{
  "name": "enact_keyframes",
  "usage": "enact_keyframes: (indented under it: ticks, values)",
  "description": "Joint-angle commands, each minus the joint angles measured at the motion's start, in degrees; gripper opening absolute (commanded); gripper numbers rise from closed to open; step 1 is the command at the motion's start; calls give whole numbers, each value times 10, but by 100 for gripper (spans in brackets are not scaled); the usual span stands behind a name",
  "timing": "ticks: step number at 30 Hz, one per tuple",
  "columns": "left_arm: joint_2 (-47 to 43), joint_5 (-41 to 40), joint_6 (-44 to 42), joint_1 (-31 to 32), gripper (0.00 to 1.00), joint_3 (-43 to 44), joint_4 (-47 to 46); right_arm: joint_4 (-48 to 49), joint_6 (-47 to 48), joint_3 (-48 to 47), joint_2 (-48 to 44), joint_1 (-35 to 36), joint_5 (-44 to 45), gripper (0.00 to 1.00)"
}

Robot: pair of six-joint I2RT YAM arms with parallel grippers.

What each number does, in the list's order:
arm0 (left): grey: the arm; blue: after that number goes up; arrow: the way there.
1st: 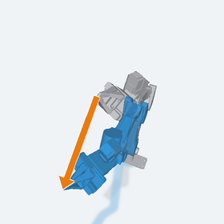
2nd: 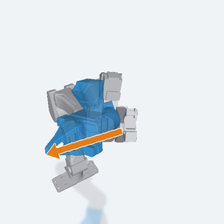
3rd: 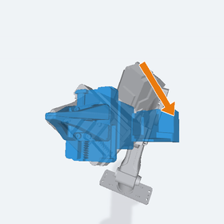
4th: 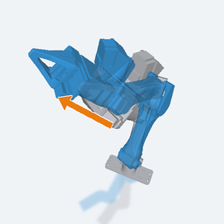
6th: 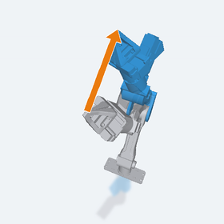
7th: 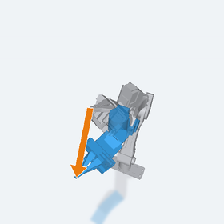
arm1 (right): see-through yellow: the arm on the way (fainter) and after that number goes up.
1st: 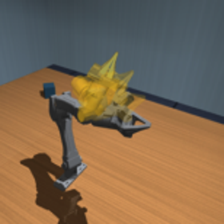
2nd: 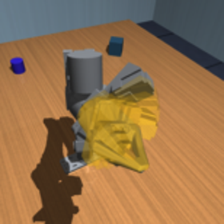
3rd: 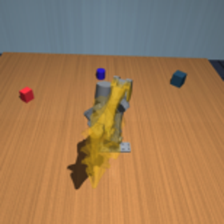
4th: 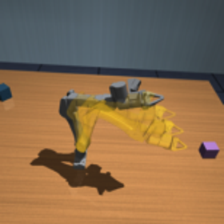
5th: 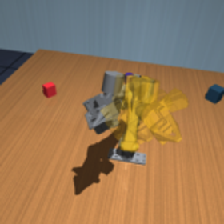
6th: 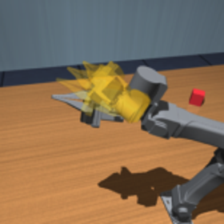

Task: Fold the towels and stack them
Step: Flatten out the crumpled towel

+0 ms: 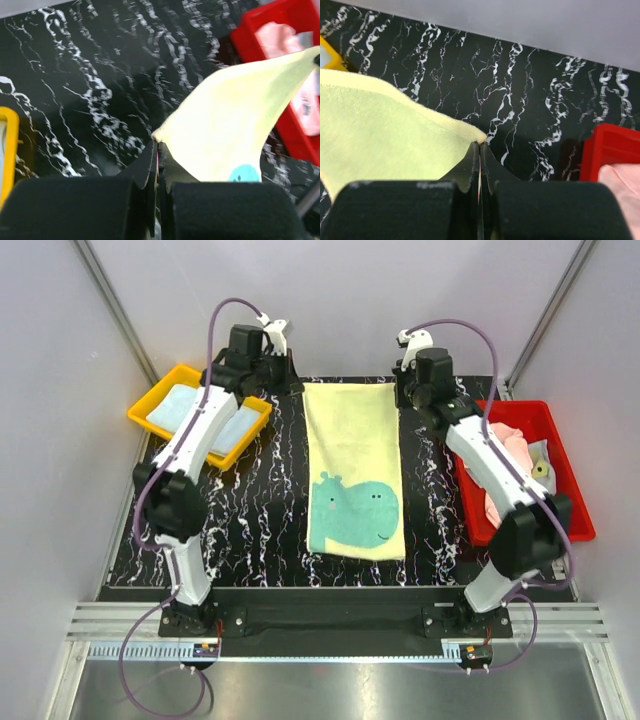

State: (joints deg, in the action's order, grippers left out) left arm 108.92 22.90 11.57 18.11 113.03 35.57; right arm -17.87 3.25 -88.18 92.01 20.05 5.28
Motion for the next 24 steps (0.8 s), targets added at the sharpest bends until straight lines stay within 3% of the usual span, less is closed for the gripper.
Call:
enact_keyframes:
  ticks: [1, 6, 13, 17, 20, 24]
  values:
    - [52, 30, -30, -8, 0, 62, -70, 83, 11, -60, 80, -20, -73, 0]
    - [138, 43, -23, -25, 0, 112, -124, 113, 9, -120, 169, -46, -112, 0]
    - [152, 65, -40, -26, 0, 72, -176, 144, 26, -111, 201, -52, -139, 0]
    - [112, 64, -56, -26, 0, 4, -182, 142, 31, -65, 187, -52, -126, 0]
    - [54, 55, -74, -26, 0, -109, -201, 130, 43, -17, 155, -53, -106, 0]
    - [-2, 69, -102, -25, 0, -188, -191, 122, 37, 48, 96, -52, -77, 0]
